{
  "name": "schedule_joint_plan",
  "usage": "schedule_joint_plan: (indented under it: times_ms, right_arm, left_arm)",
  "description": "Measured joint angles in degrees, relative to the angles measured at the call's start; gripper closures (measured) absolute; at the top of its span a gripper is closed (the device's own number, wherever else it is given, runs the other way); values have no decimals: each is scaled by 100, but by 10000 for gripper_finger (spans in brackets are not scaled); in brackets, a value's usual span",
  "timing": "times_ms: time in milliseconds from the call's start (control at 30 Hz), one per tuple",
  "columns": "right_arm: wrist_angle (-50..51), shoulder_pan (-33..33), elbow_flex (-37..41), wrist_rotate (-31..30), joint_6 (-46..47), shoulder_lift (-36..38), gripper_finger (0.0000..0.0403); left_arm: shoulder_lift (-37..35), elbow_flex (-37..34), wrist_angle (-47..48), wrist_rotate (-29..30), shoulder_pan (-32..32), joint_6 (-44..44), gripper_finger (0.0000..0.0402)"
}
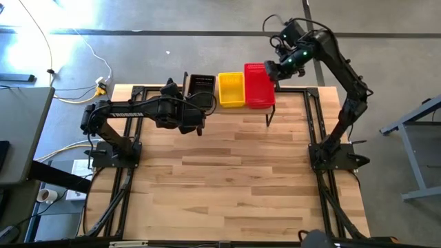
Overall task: Stack baskets on shelf by color
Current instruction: Stack the red bin on top of the red bin on the shelf
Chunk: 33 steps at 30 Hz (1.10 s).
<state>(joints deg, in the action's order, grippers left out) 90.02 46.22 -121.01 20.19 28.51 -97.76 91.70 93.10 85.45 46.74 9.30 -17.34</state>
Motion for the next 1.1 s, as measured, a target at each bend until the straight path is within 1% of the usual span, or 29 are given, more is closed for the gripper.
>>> schedule_joint_plan:
  times_ms: [267, 400, 567, 733, 933, 1100]
  right_arm:
    - [-2, 353, 0, -379, -164, -75, 403]
    - [0, 404, 0, -343, -294, -193, 403]
    - [-2, 380, 0, -155, -296, -355, 403]
    - [0, 356, 0, -174, -288, -391, 403]
    - [0, 313, 0, -36, -120, -391, 403]
    - [0, 160, 0, -82, 125, -391, 403]
  left_arm:
    - [0, 0, -4, -28, 0, 0, 231]
    - [0, 0, -6, -31, 0, 0, 231]
    - [0, 0, -4, -37, 0, 0, 231]
    - [0, 0, -4, -44, -2, 0, 231]
    - [0, 0, -2, -48, -1, 0, 231]
    - [0, 0, -2, -175, -3, 96, 231]
